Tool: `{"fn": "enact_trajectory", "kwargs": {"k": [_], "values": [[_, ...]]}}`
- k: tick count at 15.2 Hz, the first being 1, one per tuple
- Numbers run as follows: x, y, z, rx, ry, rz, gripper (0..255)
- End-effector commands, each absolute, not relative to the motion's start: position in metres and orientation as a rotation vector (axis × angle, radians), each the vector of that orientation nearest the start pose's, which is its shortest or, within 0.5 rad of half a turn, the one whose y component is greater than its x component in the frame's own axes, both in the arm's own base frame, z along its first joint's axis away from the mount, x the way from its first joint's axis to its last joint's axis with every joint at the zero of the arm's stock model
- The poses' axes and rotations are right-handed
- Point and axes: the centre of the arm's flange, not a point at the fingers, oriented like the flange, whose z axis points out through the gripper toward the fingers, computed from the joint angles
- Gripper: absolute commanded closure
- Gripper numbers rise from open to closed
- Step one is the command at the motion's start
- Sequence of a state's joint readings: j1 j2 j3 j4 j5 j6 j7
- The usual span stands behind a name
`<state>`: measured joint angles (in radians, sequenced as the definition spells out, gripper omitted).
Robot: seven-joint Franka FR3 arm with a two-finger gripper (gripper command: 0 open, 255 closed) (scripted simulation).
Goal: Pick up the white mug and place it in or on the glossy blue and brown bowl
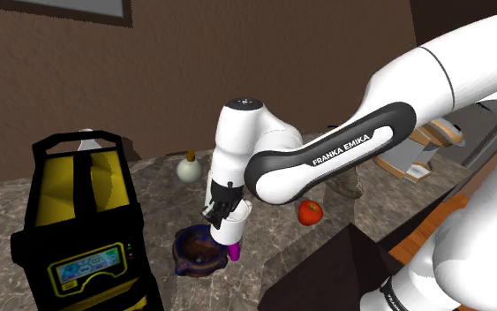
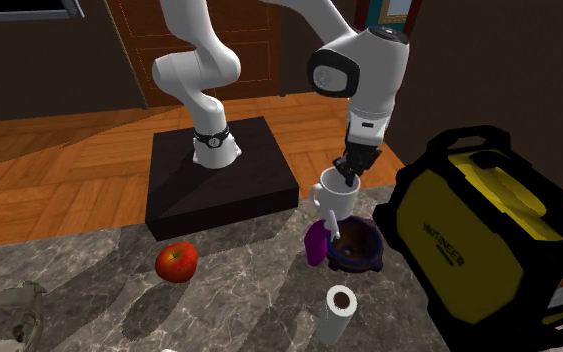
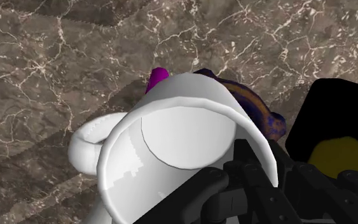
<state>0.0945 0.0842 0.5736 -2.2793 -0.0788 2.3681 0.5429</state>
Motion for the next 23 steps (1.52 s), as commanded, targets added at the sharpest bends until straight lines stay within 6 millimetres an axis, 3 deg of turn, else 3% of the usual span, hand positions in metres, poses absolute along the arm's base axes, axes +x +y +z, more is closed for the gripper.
{"fn": "enact_trajectory", "kwargs": {"k": [1, 4, 23], "values": [[0.436, 0.34, 0.33, -3.128, -0.279, -0.036, 255], [0.469, 0.363, 0.337, -3.128, -0.279, -0.036, 255], [0.469, 0.363, 0.237, -3.128, -0.279, -0.036, 255]]}}
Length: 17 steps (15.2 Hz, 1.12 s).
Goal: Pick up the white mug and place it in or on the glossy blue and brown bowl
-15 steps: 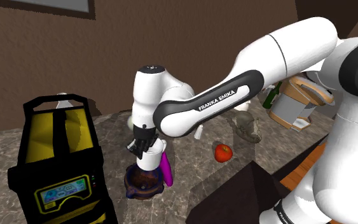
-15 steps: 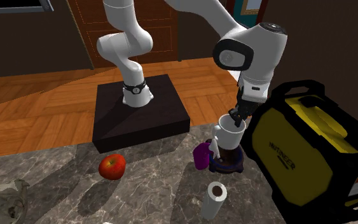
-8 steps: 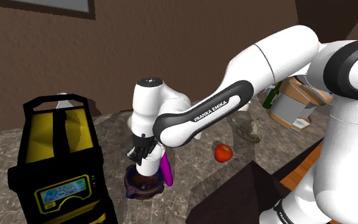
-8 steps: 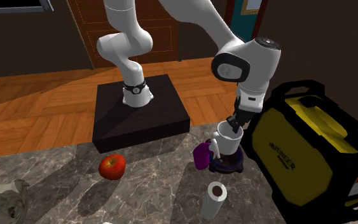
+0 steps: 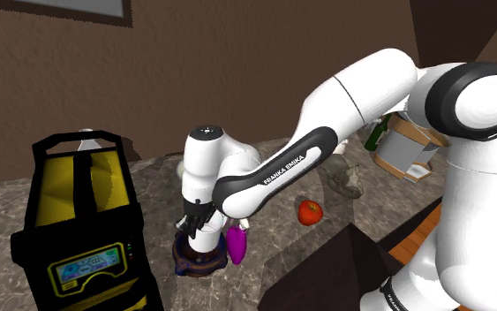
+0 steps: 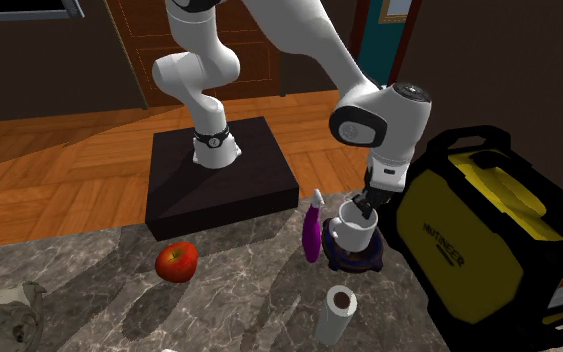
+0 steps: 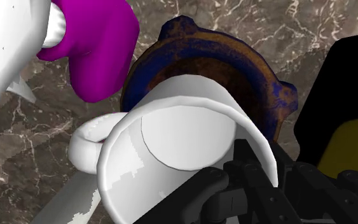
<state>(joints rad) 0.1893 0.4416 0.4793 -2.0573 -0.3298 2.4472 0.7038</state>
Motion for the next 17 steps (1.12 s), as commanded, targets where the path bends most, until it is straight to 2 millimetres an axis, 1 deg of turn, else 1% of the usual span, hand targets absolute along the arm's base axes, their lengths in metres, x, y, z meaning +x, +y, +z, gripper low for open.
{"fn": "enact_trajectory", "kwargs": {"k": [1, 8, 9, 14, 17], "values": [[0.469, 0.363, 0.234, -3.128, -0.279, -0.036, 255], [0.469, 0.363, 0.234, -3.128, -0.279, -0.036, 255], [0.469, 0.363, 0.234, -3.128, -0.279, -0.036, 0], [0.469, 0.363, 0.234, -3.128, -0.279, -0.036, 0], [0.468, 0.363, 0.274, -3.128, -0.279, -0.036, 0]]}}
